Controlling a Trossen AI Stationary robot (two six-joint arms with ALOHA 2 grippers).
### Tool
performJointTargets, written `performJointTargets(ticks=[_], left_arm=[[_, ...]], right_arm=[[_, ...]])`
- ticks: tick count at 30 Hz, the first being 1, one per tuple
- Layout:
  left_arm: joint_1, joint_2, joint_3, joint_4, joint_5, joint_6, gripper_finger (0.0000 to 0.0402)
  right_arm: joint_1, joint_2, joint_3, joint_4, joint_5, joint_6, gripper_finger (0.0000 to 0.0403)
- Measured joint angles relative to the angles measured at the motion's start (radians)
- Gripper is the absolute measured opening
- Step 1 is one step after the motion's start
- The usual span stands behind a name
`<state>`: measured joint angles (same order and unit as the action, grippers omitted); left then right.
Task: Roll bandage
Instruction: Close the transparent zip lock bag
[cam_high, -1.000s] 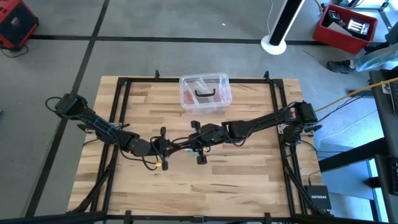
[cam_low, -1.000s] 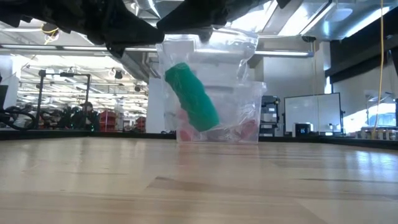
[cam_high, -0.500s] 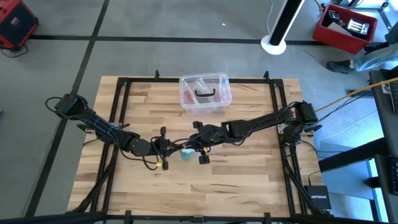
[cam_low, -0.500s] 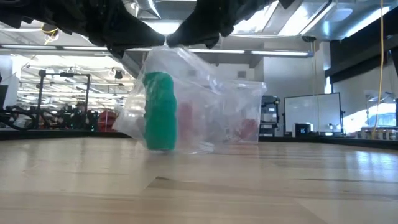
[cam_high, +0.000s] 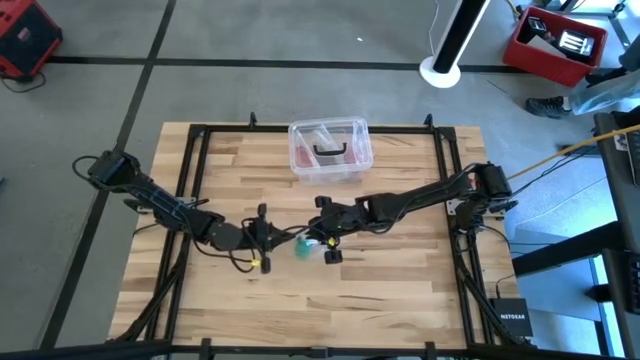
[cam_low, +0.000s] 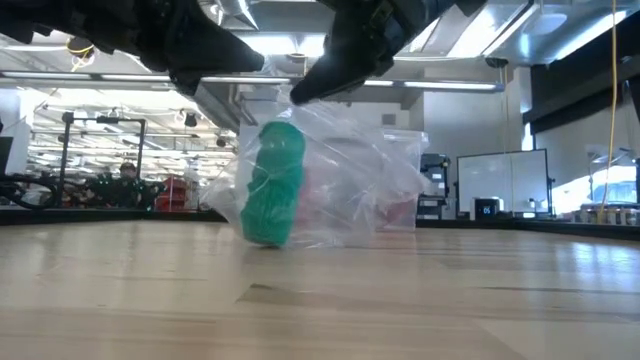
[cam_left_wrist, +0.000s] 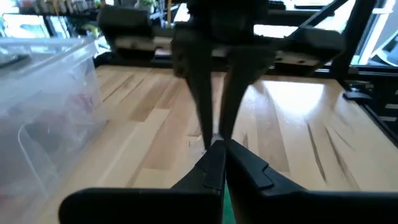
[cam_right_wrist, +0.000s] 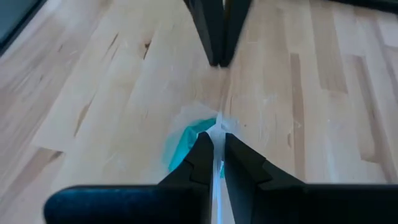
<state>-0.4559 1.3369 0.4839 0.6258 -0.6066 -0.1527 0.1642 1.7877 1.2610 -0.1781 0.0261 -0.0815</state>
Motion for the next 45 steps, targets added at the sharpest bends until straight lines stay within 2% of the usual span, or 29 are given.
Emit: performJointTargets(ticks=[5,12,17,24,28,34,40,45], left_arm=[[0.027,0.014,0.0,-0.007,0.002,-0.046,0.0043],[0.046,0.063,0.04,-0.005,0.087,-0.029,0.0103],[0.047,0.105,0.073,-0.01,0.086,0.051,0.0115],[0.058,0.107,0.076,-0.012,0.056,0.046,0.0115],[0.065,0.107,0.076,-0.009,0.045,0.026,0.0096],[0.074,0.107,0.076,-0.026,0.037,0.038,0.0012],[0.071,0.109,0.076,-0.011,-0.08,0.091,0.0002],[0.069,0.117,0.118,-0.07,-0.209,0.15,0.0001]], right_arm=[[0.0,-0.013,0.002,0.006,0.0,0.001,0.0027],[0.0,-0.013,0.002,0.006,0.0,0.002,0.0029],[0.0,-0.013,0.002,0.016,0.0,0.002,0.0029],[0.0,-0.013,0.002,0.018,0.0,0.001,0.003],[0.0,-0.013,0.002,0.019,0.0,0.002,0.003],[-0.001,-0.012,0.002,0.016,0.005,0.025,0.003],[-0.002,-0.01,0.001,0.046,0.017,0.123,0.003],[-0.003,-0.01,0.001,0.053,0.072,0.239,0.003]])
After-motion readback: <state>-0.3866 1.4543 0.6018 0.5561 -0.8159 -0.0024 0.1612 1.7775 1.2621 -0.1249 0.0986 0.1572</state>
